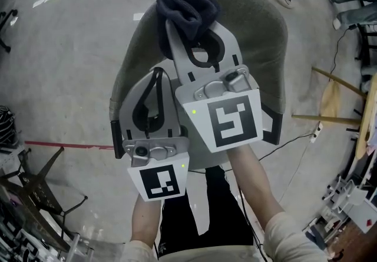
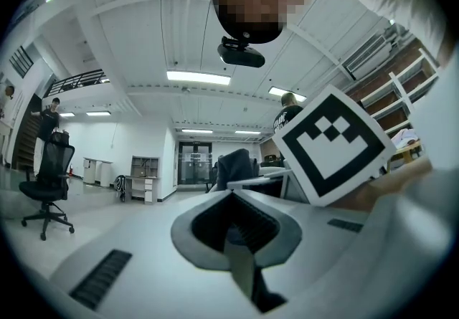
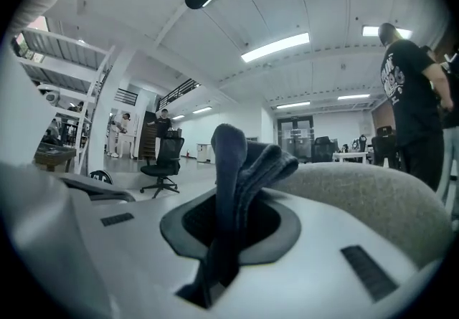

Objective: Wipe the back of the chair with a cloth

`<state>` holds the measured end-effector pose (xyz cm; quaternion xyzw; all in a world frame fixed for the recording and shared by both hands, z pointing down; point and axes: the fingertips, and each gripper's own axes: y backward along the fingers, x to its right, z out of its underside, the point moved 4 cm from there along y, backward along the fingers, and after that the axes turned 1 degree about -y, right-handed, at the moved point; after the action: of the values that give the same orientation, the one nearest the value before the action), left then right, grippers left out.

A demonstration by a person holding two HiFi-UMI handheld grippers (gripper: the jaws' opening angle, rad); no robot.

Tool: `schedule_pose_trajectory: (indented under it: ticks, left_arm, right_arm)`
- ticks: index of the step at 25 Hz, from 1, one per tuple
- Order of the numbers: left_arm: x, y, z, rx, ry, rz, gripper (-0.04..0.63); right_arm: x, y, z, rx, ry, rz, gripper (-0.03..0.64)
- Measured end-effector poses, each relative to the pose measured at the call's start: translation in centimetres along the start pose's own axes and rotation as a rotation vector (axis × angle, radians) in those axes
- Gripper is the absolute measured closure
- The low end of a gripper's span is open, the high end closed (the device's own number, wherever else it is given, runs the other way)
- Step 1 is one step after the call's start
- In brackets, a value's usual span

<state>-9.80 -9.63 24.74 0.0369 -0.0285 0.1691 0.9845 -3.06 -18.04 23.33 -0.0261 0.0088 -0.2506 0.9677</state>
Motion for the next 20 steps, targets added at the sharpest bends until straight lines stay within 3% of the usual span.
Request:
schedule_pose_trajectory:
  ticks: [4,11,20]
  left_arm:
    - [0.8,0.1,0.2,-0.019,-0.007,0.01,0.581]
    - [2.2,-0.2,0.2,-0.023,-0.016,0.023,0.581]
    - [5.8,-1.5,-0.4,-0.016,-0.014,0.074,0.581]
  right_arm:
    - [2.6,1.1,0.2,-0.043,-0.01,0.093,0.563]
    - [7.6,3.9,0.0,-0.021,0.031,0.243,0.563]
    - [11.5,8.1,0.1,-0.038,0.037,0.37,0.563]
